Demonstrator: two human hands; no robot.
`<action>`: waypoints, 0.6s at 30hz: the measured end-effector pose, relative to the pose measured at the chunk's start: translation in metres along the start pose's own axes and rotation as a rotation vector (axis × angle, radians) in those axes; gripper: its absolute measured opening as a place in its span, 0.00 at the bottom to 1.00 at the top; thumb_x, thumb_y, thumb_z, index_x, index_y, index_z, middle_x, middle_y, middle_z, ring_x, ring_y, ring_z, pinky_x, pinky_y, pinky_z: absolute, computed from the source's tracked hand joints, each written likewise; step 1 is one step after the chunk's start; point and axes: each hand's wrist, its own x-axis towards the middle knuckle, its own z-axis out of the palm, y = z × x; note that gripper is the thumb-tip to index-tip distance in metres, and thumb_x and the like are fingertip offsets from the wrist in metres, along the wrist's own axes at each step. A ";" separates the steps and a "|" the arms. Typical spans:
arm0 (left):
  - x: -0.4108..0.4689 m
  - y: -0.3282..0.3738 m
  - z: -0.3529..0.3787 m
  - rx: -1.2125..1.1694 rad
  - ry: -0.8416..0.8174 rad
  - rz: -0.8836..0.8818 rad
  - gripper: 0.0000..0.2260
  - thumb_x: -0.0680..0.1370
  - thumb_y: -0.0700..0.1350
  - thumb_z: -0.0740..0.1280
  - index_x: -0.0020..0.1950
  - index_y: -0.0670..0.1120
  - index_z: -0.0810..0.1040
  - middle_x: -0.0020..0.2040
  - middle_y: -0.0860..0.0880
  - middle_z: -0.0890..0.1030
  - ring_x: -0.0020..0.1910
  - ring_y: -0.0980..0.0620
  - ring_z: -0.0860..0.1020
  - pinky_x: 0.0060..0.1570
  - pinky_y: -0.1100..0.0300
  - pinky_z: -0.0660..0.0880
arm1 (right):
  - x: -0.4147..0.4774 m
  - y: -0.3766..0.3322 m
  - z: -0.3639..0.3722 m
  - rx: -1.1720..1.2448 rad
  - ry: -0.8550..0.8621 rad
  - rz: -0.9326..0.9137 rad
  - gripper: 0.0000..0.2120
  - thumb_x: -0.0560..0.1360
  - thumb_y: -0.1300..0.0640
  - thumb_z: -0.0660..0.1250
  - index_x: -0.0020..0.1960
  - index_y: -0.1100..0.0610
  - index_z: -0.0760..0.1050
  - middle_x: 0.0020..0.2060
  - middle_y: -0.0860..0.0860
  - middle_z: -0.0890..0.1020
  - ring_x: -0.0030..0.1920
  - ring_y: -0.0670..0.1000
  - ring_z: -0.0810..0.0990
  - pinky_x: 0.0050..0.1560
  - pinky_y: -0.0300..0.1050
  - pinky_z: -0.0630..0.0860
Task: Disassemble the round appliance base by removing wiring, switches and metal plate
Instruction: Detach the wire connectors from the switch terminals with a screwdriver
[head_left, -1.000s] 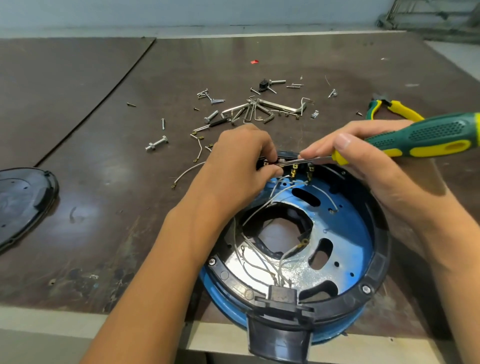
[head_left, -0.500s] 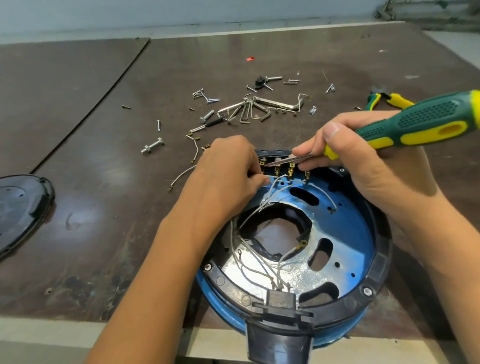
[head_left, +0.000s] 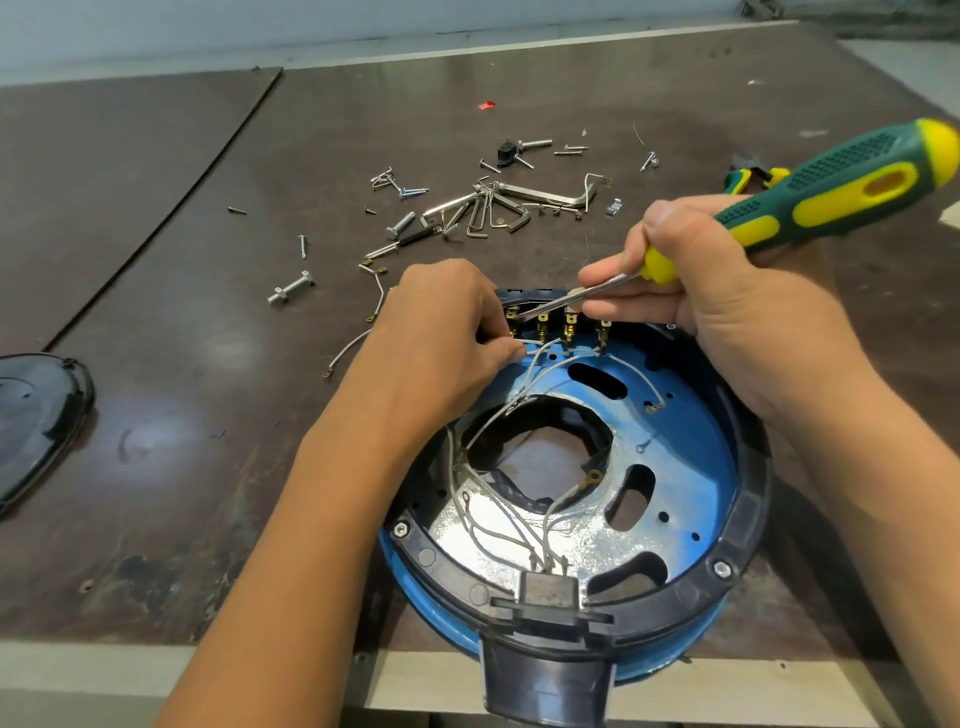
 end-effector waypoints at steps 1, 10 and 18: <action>0.000 0.000 0.000 -0.004 0.002 0.000 0.08 0.74 0.50 0.76 0.42 0.45 0.87 0.48 0.47 0.84 0.54 0.48 0.80 0.53 0.51 0.76 | 0.000 0.001 -0.001 0.019 0.007 0.006 0.14 0.73 0.50 0.68 0.30 0.51 0.80 0.32 0.53 0.86 0.43 0.59 0.89 0.42 0.48 0.85; -0.001 -0.001 -0.001 -0.007 0.002 0.044 0.09 0.74 0.50 0.76 0.41 0.45 0.87 0.47 0.47 0.84 0.52 0.48 0.80 0.52 0.49 0.76 | 0.000 -0.002 -0.003 0.073 0.045 0.097 0.13 0.71 0.54 0.68 0.28 0.52 0.81 0.30 0.51 0.85 0.44 0.59 0.89 0.46 0.53 0.86; 0.000 -0.002 0.000 0.006 0.004 0.063 0.08 0.74 0.50 0.76 0.41 0.45 0.87 0.51 0.48 0.83 0.51 0.49 0.79 0.52 0.50 0.76 | 0.002 0.000 -0.003 0.121 0.096 0.150 0.16 0.73 0.55 0.67 0.28 0.54 0.81 0.30 0.55 0.84 0.46 0.58 0.89 0.45 0.52 0.86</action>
